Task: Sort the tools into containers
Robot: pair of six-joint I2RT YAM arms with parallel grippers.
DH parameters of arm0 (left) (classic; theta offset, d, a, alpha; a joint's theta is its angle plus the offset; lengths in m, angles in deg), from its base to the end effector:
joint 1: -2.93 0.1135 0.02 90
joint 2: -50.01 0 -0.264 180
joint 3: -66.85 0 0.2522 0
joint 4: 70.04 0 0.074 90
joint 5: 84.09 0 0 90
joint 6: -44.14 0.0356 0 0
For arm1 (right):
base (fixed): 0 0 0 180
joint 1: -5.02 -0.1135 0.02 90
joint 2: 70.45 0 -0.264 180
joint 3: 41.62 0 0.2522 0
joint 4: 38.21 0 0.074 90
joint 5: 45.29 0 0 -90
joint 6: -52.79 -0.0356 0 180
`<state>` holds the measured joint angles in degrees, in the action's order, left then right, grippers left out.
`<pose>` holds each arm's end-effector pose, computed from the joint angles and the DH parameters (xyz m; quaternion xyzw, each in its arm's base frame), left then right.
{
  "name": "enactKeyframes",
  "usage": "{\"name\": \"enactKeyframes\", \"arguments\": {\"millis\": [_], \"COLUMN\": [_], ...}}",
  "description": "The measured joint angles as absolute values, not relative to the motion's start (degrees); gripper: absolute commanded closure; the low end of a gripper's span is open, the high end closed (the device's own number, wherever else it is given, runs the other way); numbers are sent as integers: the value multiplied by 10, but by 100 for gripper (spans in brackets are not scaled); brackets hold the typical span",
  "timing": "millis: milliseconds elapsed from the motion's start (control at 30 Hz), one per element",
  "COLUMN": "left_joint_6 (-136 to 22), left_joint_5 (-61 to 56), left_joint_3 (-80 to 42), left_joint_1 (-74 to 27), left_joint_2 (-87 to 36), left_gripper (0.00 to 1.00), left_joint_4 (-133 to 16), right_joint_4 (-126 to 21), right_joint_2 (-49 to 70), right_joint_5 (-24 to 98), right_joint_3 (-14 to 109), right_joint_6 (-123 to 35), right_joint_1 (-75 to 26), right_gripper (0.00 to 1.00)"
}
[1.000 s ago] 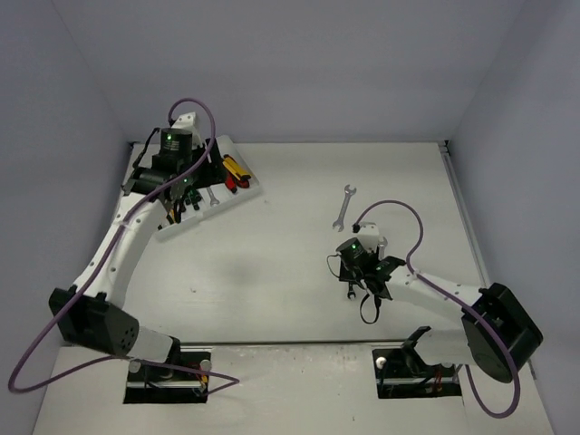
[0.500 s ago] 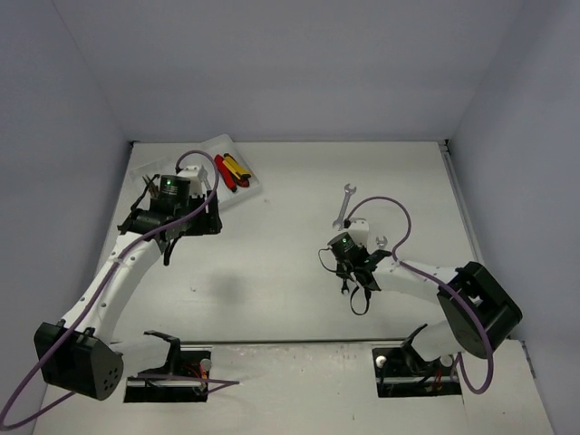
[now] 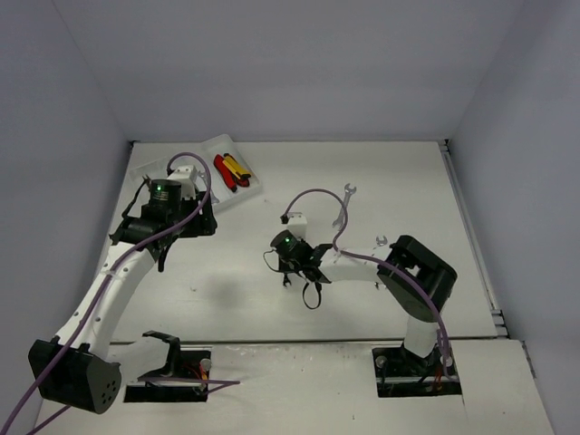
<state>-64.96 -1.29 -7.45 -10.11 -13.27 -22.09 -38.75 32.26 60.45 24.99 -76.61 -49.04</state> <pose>0.2291 -0.0576 0.3318 -0.0192 0.8931 -0.1774 0.4129 0.2242 0.2929 0.1578 -0.0519 0.8857 0.2400 0.3940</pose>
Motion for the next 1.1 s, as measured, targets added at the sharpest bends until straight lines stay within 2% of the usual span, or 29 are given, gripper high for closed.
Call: {"name": "enactKeyframes", "arguments": {"millis": [233,667,967,1100], "left_joint_6": [-651,-763,-817,-827], "left_joint_5": [-28,-187,-197,-186], "left_joint_3": [-63,12,26,26], "left_joint_1": [-101,-123,-182,-195], "left_joint_2": [-123,-137,-156,-172], "left_gripper": [40,40,40,44], "left_joint_4": [-234,-379,-455,-468], "right_joint_4": [-333,-205,-175,-169], "right_joint_2": [327,193,162,154], "right_joint_5": [565,493,467,462], "right_joint_3": [249,181,175,175], "right_joint_6": [-735,-626,-607,-607], "right_joint_1": [-506,-506,-509,-509], "right_gripper": [100,100,100,100]}}
